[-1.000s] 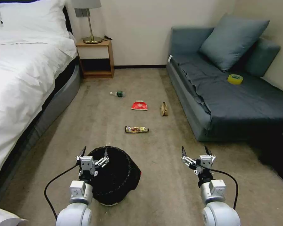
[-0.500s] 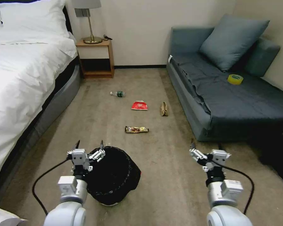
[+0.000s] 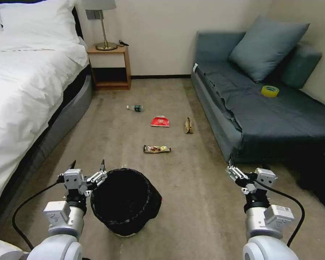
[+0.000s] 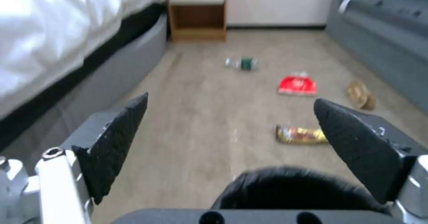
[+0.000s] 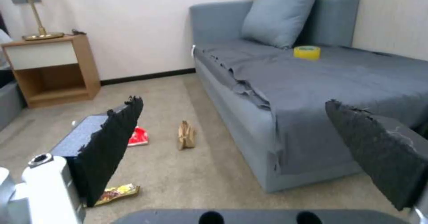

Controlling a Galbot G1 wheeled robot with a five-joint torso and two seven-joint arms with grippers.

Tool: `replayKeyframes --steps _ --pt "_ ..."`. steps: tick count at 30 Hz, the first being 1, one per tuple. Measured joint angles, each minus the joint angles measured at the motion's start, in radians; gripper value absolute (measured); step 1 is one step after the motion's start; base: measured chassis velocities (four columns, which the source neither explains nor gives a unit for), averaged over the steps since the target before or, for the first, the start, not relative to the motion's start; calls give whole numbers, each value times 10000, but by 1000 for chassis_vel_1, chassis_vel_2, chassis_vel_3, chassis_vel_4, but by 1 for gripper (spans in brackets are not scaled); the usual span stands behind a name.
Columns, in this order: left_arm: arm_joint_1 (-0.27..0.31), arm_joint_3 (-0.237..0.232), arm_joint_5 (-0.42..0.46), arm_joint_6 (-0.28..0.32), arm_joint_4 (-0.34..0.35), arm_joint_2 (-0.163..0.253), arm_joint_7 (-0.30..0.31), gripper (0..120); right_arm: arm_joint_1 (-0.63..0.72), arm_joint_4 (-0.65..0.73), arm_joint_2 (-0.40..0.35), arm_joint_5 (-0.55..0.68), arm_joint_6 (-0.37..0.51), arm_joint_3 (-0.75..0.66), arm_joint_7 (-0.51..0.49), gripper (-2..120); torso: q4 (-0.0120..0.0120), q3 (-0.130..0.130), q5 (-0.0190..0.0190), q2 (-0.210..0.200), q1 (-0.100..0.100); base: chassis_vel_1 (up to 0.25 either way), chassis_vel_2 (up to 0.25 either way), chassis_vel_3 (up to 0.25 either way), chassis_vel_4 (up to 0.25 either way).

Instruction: Pick up the trash bin, then pick up the garbage on the floor and place it into the trash bin.

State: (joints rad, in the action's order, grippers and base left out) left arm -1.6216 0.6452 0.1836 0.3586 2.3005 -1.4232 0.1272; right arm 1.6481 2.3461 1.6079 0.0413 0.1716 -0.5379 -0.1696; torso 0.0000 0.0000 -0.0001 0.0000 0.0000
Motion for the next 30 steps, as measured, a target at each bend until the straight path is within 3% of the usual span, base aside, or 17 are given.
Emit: replayKeyframes --steps 3,4,9,10,12,19,30 --pt "220 -27 813 893 -319 425 612 100 0 -9 1 -5 0 -17 7 100 0 0 -1 0 0 0 0 0 0" --pt "220 -27 813 893 -319 425 612 100 0 -9 1 -5 0 -17 7 100 0 0 -1 0 0 0 0 0 0" --pt "431 -124 2644 2931 -196 966 1990 100 4 97 13 -5 -9 -53 23 100 0 0 1 0 0 0 0 0 0" --pt "431 -124 2644 2931 -196 966 1990 100 4 97 13 -5 -9 -53 23 100 0 0 1 0 0 0 0 0 0" --pt "552 -132 3141 3476 -151 1168 2366 100 15 137 13 -9 -21 -59 28 100 0 1 1 0 1 0 0 0 0" --pt "705 -152 3497 3869 -361 1541 2733 99 76 179 11 -56 -83 -48 40 100 -1 1 1 0 0 0 0 0 0" --pt "1058 -287 4035 3833 -1837 1763 2757 99 41 29 5 -218 -188 22 71 100 0 1 0 0 0 0 0 0 0"
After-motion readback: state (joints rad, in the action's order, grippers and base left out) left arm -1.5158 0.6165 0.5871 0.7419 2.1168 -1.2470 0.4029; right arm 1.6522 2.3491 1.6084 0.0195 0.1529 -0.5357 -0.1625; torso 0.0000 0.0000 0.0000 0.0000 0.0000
